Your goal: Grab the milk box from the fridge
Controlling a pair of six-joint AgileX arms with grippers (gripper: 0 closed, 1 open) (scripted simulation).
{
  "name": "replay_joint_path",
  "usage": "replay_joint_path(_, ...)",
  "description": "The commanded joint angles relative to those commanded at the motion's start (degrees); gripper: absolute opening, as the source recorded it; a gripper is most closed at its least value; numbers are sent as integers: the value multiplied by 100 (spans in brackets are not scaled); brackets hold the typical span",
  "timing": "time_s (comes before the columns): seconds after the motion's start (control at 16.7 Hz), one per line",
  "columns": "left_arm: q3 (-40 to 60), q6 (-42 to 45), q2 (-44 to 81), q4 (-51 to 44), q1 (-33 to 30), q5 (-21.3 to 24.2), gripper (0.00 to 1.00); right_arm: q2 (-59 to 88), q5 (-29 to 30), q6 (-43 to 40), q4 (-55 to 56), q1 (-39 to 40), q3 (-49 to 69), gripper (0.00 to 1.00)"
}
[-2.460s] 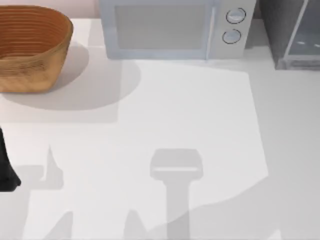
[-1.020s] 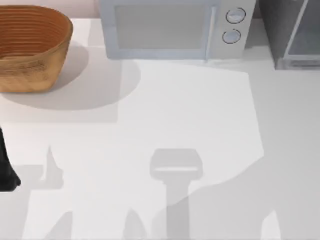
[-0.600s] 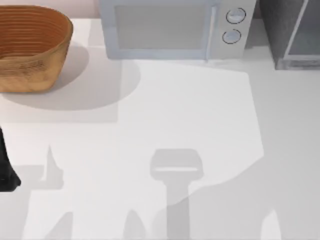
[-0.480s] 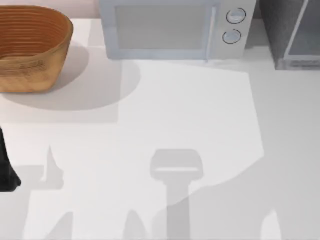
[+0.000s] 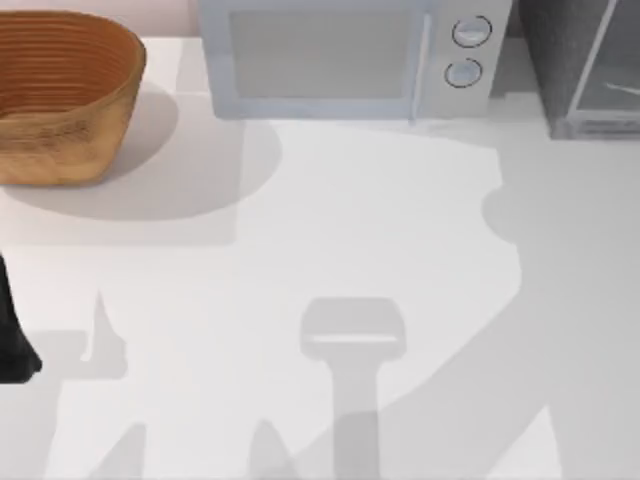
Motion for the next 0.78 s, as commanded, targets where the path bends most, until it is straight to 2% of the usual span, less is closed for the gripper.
replay_joint_path(0.36,0,0,0,0,0,0,100,-155,-24,8,115,-38,-241,0)
replay_joint_path(0.78,0,0,0,0,0,0,100,-1294,-275,21,866,-276,-2292,0)
